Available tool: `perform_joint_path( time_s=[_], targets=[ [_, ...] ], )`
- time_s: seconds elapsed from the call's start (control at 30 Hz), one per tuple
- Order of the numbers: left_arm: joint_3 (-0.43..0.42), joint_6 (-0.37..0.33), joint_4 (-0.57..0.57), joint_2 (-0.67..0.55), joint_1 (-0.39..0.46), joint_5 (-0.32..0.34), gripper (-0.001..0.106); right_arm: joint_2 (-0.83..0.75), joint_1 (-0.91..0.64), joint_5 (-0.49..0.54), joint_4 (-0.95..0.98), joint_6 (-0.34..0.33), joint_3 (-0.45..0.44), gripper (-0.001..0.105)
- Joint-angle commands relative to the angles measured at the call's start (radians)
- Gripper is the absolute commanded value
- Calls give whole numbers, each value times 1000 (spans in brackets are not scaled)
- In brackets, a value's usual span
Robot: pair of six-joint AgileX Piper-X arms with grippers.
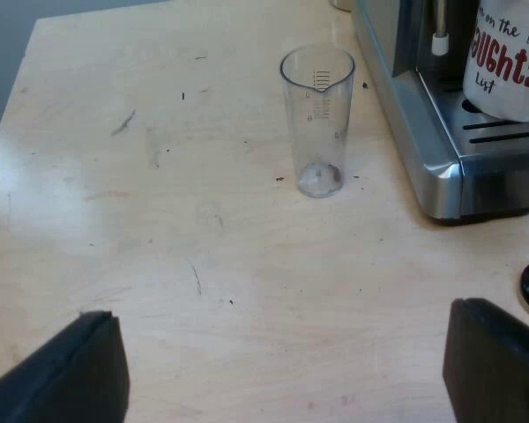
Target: Remove mug from coffee machine
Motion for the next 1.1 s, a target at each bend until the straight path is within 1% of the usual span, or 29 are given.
perform_joint_path(
  time_s=[0.03, 0.1, 0.13, 0.2, 0.47, 0.67, 0.73, 0.8, 0.93, 0.97, 1.1],
  targets=[
    [-1, 4, -15, -39, -6, -14, 83, -45, 2, -11, -8, -2, -5, 70],
    [-1, 4, -15, -39, -6, 7, 83, -45, 2, -49, 3, 21, -12, 70],
    [-1, 4, -15, -39, -6, 16, 83, -45, 2, -78, 7, 22, -15, 70],
    [-1, 4, -15, -39, -6, 26, 83, -45, 2, -99, 7, 22, -14, 70],
    [-20, -3, -18, -25, -6, 28, 83, -16, 2, -120, 7, 7, -73, 70],
    [-65, -6, -18, 40, -67, 24, 83, 66, 2, -162, 7, -98, -143, 70],
    [-85, -6, -20, 82, -97, 21, 83, 110, 2, -210, 7, -136, -172, 70],
    [-91, -6, -25, 101, -109, 21, 83, 128, 2, -229, 7, -150, -188, 70],
    [-99, -6, -78, 153, -137, 29, 83, 187, 2, -252, 7, -212, -228, 70],
    [-99, -6, -96, 166, -147, 32, 83, 232, 2, -268, 7, -232, -264, 70],
    [-100, -6, -148, 208, -198, 50, 83, 300, 10, -327, 3, -233, -314, 70]
  ],
)
